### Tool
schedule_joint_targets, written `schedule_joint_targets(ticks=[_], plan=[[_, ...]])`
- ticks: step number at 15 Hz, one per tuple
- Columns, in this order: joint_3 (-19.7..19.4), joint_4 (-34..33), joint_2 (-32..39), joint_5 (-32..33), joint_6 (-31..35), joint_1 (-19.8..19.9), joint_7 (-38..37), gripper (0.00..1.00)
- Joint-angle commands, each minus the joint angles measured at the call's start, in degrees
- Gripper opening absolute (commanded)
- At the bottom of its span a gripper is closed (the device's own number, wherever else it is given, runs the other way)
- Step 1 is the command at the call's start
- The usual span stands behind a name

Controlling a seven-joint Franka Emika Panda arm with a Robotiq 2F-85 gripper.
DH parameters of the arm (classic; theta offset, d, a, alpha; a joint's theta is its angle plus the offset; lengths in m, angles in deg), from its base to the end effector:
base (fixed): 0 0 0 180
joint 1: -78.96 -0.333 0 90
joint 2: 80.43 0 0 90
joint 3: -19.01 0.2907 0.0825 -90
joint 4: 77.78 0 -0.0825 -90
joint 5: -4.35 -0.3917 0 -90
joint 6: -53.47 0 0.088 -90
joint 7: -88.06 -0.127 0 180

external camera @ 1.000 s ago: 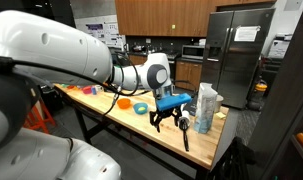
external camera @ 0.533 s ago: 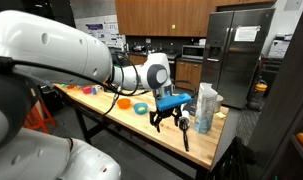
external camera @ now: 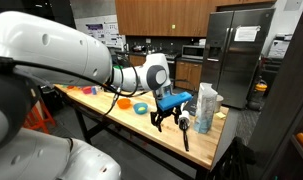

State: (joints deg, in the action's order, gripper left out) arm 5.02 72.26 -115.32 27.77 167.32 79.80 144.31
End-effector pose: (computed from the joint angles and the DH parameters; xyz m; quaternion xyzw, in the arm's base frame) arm 0.3623 -0.1213 0.3935 0.8855 0.4498 -0.0752 0.0889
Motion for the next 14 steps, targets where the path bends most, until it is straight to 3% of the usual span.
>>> schedule_joint_targets(ticks=[1,3,4,8,9,14], plan=[[-0.39,1.67,-1.34,4.34,2.23,0.76,9.85,1.00],[-0.54,2.02,-1.37,6.91,2.22,1.15,15.55,1.00],[0.62,-3.06,5.69,5.26,3.84,-1.43,16.28,1.00],[3.98,-6.64,8.63,2.98,6.18,-4.98,24.17,1.00],[4.48,-3.26,5.44,3.40,5.64,-2.58,20.57,1.00],[5.82,-5.90,8.58,2.91,5.97,-3.74,23.03,1.00]])
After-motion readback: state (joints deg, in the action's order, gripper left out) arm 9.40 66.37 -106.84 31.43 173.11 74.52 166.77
